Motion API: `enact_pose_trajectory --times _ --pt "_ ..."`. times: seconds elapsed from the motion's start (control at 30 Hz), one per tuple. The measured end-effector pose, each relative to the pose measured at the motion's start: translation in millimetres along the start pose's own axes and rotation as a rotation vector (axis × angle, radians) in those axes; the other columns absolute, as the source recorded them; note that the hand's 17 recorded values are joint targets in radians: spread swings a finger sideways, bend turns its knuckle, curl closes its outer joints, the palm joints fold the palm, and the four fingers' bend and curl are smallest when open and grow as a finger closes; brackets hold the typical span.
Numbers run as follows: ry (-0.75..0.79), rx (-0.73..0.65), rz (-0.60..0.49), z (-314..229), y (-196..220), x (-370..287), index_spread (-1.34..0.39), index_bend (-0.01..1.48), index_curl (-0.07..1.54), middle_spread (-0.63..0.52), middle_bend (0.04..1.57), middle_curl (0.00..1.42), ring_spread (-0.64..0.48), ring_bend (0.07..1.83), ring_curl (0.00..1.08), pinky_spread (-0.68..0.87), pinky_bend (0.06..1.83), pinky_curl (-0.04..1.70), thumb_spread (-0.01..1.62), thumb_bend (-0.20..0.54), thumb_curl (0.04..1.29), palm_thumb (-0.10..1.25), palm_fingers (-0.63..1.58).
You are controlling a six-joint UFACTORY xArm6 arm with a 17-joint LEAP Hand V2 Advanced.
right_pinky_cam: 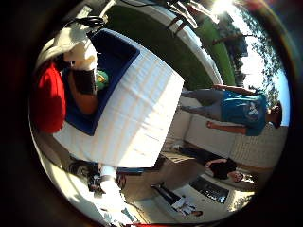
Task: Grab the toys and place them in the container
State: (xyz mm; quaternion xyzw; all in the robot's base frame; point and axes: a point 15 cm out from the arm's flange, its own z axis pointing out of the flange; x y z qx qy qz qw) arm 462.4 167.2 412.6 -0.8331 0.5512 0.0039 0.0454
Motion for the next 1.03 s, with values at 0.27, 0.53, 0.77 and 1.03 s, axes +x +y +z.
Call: enact_pose_trajectory --times 0.27,0.53,0.77,1.03 --pt "-0.006 -0.028 0.02 87 -60 -3 -0.72 0.73 0.81 -0.15 1.21 0.95 -0.05 1.45 0.79 0.19 1.5 0.77 1.19 -0.034 0.59 0.85 0.68" --pt "-0.013 -0.094 0.025 140 -68 12 -0.46 0.4 0.64 -0.01 0.41 0.58 0.19 0.87 0.52 0.35 1.23 0.63 1.17 -0.032 0.54 0.78 -0.24" --pt "-0.066 -0.078 0.016 131 -67 13 -0.46 0.19 0.47 0.04 0.14 0.42 0.28 0.54 0.35 0.43 0.97 0.48 1.15 -0.025 0.52 0.78 -0.15" --pt "-0.11 -0.015 0.008 53 -39 7 -0.44 0.17 0.39 0.05 0.13 0.32 0.3 0.45 0.32 0.46 0.83 0.39 1.14 -0.024 0.5 0.78 -0.08"
